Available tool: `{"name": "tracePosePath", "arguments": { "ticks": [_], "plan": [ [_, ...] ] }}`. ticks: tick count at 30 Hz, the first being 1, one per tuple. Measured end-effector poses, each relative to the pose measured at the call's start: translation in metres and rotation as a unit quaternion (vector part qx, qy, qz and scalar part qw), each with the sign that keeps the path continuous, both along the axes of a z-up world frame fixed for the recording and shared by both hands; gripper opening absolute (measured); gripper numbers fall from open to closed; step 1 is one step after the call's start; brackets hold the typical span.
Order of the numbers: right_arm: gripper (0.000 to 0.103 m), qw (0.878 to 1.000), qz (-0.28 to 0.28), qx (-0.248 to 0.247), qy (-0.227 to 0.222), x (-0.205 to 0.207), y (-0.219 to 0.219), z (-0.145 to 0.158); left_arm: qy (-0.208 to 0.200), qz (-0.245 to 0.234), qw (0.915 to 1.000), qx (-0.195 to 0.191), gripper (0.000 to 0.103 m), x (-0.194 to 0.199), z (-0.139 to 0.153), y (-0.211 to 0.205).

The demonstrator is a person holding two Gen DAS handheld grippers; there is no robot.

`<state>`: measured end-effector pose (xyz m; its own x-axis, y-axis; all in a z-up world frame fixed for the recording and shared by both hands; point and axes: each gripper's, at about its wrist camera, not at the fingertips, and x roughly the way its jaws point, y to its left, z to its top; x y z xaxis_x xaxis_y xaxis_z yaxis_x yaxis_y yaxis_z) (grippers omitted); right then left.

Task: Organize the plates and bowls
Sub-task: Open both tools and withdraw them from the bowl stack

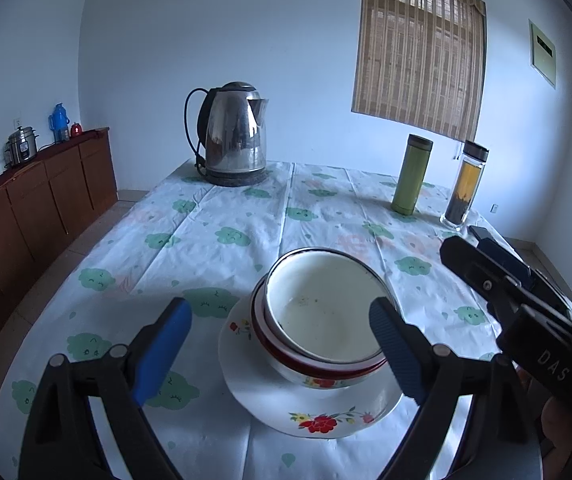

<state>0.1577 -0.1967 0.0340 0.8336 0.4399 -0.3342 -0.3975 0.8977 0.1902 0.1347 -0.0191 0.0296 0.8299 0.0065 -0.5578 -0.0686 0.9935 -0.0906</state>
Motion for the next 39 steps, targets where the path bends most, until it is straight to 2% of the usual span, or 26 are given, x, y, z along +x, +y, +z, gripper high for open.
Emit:
{"name": "tracePosePath", "arguments": {
  "ticks": [10,17,24,29,39],
  "plan": [
    [0.075,1.0,0.0,0.0,-0.011,-0.004,0.0,0.003,-0.002,0.003,1.0,0.002,0.092,0.001,0.002,0.001],
    [0.075,0.999,-0.006,-0.018,-0.042,-0.013,0.004,0.006,-0.002,0.007,1.0,-0.002,0.092,0.002,0.004,0.006],
    [0.075,0.998,-0.01,-0.02,-0.056,-0.017,0.004,0.008,-0.002,0.013,0.9999,0.01,0.093,0.002,0.005,0.007],
    [0.075,0.998,-0.012,-0.014,-0.059,-0.018,0.002,0.01,-0.008,0.025,0.9995,0.017,0.099,0.0,0.007,0.008],
    [0.075,0.998,-0.012,-0.018,-0.062,-0.019,0.003,0.01,-0.019,0.025,0.999,0.032,0.099,-0.004,0.007,0.007]
  ]
}}
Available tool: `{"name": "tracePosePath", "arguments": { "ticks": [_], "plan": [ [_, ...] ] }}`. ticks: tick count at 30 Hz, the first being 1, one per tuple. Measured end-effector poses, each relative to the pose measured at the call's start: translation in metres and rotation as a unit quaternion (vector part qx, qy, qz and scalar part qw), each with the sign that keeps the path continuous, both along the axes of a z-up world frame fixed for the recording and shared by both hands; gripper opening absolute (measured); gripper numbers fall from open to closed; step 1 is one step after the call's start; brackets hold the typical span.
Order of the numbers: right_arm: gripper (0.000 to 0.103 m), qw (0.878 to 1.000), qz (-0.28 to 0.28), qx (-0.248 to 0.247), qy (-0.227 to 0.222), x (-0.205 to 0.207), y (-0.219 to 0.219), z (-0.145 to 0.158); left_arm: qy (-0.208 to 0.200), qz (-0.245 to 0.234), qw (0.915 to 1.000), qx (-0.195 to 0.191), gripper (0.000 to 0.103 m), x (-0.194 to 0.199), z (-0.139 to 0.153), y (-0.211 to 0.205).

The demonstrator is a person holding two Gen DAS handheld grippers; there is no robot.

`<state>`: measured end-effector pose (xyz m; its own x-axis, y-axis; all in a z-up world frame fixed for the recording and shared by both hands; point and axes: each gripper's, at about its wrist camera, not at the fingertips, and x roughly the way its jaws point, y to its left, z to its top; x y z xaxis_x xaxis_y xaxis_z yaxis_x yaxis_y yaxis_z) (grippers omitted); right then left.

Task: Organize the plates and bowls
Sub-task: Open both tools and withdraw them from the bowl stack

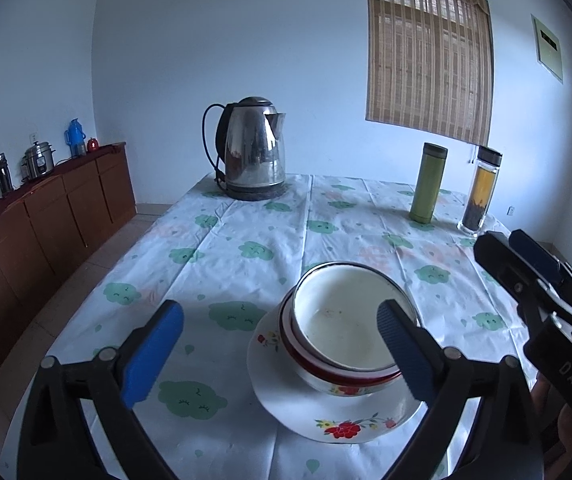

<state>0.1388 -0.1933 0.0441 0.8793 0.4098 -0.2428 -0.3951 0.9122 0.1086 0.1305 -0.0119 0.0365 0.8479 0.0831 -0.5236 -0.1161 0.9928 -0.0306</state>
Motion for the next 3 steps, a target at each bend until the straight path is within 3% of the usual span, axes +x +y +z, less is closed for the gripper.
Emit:
{"name": "tracePosePath", "arguments": {
  "ticks": [3],
  "plan": [
    [0.076,1.0,0.0,-0.001,0.001,0.0,-0.0002,-0.0006,0.002,-0.006,1.0,-0.004,0.099,-0.0005,-0.0002,0.0005]
  ]
}}
